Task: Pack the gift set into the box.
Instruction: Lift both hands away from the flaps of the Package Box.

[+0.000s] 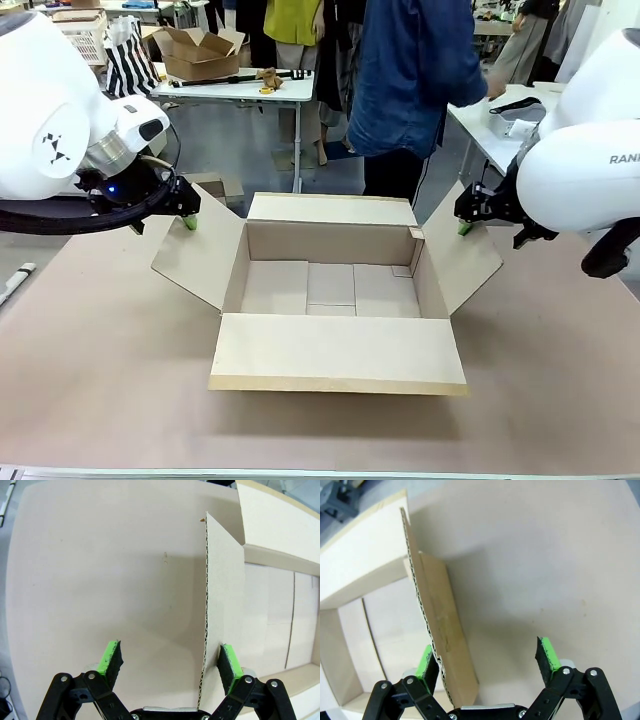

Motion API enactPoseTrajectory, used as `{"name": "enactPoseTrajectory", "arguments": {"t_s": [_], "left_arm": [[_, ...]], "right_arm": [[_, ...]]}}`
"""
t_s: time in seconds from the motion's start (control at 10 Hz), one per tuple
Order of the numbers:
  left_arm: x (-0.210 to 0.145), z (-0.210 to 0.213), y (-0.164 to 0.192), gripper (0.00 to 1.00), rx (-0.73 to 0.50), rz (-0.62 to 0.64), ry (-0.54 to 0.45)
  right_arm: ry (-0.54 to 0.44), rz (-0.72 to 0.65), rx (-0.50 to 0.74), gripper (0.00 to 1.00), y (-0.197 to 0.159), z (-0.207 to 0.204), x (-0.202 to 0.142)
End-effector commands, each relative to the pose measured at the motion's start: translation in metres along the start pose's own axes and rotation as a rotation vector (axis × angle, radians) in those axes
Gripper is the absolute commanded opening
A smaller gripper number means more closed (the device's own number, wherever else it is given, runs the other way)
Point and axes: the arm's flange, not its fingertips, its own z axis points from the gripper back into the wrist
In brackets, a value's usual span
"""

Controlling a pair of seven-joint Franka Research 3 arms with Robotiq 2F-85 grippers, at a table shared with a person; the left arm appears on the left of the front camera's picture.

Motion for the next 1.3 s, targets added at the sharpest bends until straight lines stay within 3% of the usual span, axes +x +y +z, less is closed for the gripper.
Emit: {"name": "enactPoseTrajectory", "arguments": {"t_s": [0.0, 1.2], "left_arm": [[0.0, 0.0007, 0.0, 1.0, 0.013, 0.012, 0.003], [0.0, 0.0007, 0.0, 1.0, 0.013, 0.012, 0.003]], "right_arm": [[-0.004, -0.013, -0.018, 1.0, 0.0017, 0.0031, 0.0017], [-0.004, -0.013, -0.018, 1.0, 0.0017, 0.0031, 0.0017]]}}
